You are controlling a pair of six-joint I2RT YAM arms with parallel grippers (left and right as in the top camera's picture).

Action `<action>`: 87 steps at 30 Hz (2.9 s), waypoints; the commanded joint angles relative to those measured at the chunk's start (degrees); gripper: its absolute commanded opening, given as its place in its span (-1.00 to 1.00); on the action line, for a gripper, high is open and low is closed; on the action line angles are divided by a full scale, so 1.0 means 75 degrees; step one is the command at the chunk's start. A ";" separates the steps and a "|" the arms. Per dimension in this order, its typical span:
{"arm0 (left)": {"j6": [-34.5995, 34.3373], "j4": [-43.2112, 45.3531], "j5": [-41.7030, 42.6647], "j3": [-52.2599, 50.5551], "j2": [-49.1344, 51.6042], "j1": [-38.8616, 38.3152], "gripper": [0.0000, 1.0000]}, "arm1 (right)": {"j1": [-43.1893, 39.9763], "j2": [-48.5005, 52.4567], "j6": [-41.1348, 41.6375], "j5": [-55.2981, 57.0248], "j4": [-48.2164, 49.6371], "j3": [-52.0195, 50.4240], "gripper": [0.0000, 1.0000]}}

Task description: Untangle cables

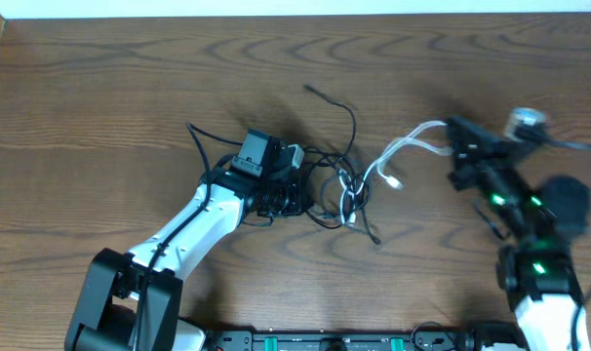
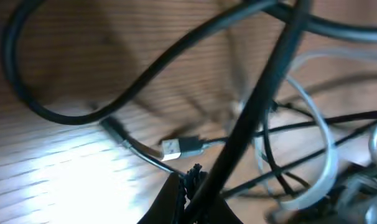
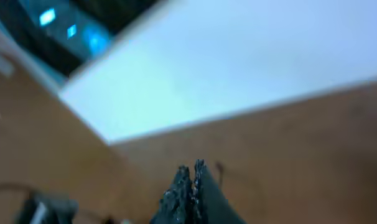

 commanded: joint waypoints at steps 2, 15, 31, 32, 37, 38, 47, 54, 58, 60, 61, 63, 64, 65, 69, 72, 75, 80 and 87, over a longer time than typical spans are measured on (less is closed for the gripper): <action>0.0099 -0.0035 -0.0959 -0.0178 -0.0099 -0.0017 -0.85 | -0.0883 -0.1023 0.0189 0.0117 0.0006 0.0187 -0.98; -0.1399 0.0111 -0.1664 -0.0189 -0.0096 -0.0017 -0.83 | -0.2393 -0.1795 0.1125 0.0015 -0.0868 0.0187 -0.75; -0.3136 0.2343 -0.0090 -0.0189 -0.0096 -0.0017 0.87 | -0.2381 -0.1620 0.0315 -0.1148 -0.5409 0.0184 -0.27; -0.3515 0.2477 -0.0035 -0.0189 -0.0096 -0.0017 0.87 | -0.2381 -0.1620 0.0108 -0.1148 -0.5619 0.0184 -0.27; -0.4039 0.3264 0.0536 -0.0189 -0.0096 -0.0166 0.88 | -0.2378 -0.1620 -0.0595 -0.1037 -0.6228 0.0178 -0.25; -0.3701 0.3261 0.0434 -0.0189 -0.0096 -0.0239 0.88 | -0.2378 -0.1620 -0.0595 -0.1035 -0.6234 0.0175 -0.25; -0.1778 0.1877 -0.1180 -0.0189 0.0259 -0.1215 0.15 | -0.2372 -0.1617 -0.0595 -0.1000 -0.6204 0.0175 -0.22; -0.1973 0.1964 -0.1489 -0.0189 0.0484 -0.1504 -0.70 | -0.2238 -0.1597 -0.0592 -0.0807 -0.6237 0.0175 -0.21; -0.3579 0.2057 -0.2022 -0.0189 0.0484 -0.1329 -0.85 | -0.2107 -0.1550 -0.0592 -0.0810 -0.6269 0.0175 -0.21; -0.4989 0.2090 -0.2034 -0.0189 0.0481 -0.1177 -0.85 | -0.1982 -0.1504 -0.0592 -0.0866 -0.6327 0.0175 -0.21; -0.5697 0.2072 -0.2028 -0.0187 0.0481 -0.1107 -0.84 | -0.1912 -0.1483 -0.0592 -0.0868 -0.6388 0.0175 -0.19; -0.7618 0.2078 -0.1853 -0.0189 0.0481 -0.0950 -0.84 | -0.1751 -0.1448 -0.0592 -0.0871 -0.6572 0.0172 -0.11; -0.8513 0.2081 -0.1708 -0.0189 0.0481 -0.0880 -0.84 | -0.1667 -0.1425 -0.0592 -0.0880 -0.6674 0.0172 -0.08; -0.9364 0.2081 -0.1524 -0.0189 0.0481 -0.0825 -0.84 | -0.1571 -0.1393 -0.0595 -0.0903 -0.6796 0.0172 -0.04; -1.1322 0.2078 -0.0819 -0.0189 0.0481 -0.0784 -0.84 | -0.1204 -0.1250 -0.0699 -0.1113 -0.7120 0.0166 0.03; -1.1415 0.2075 -0.0825 -0.0189 0.0481 -0.0833 -0.74 | -0.0866 -0.1102 -0.0796 -0.1664 -0.7143 0.0143 0.04; -1.1278 0.2046 -0.0901 -0.0189 0.0484 -0.0831 -0.52 | -0.0504 -0.0915 -0.0796 -0.1973 -0.7140 0.0079 0.10; -0.9777 0.2046 -0.1276 -0.0189 0.0484 -0.0831 0.02 | 0.0254 -0.0501 -0.0726 -0.2043 -0.7079 -0.0201 0.10; -0.6231 0.2040 -0.1454 -0.0189 0.0484 -0.0831 0.04 | 0.1116 0.0245 -0.0017 -0.2066 -0.6627 -0.0388 -0.05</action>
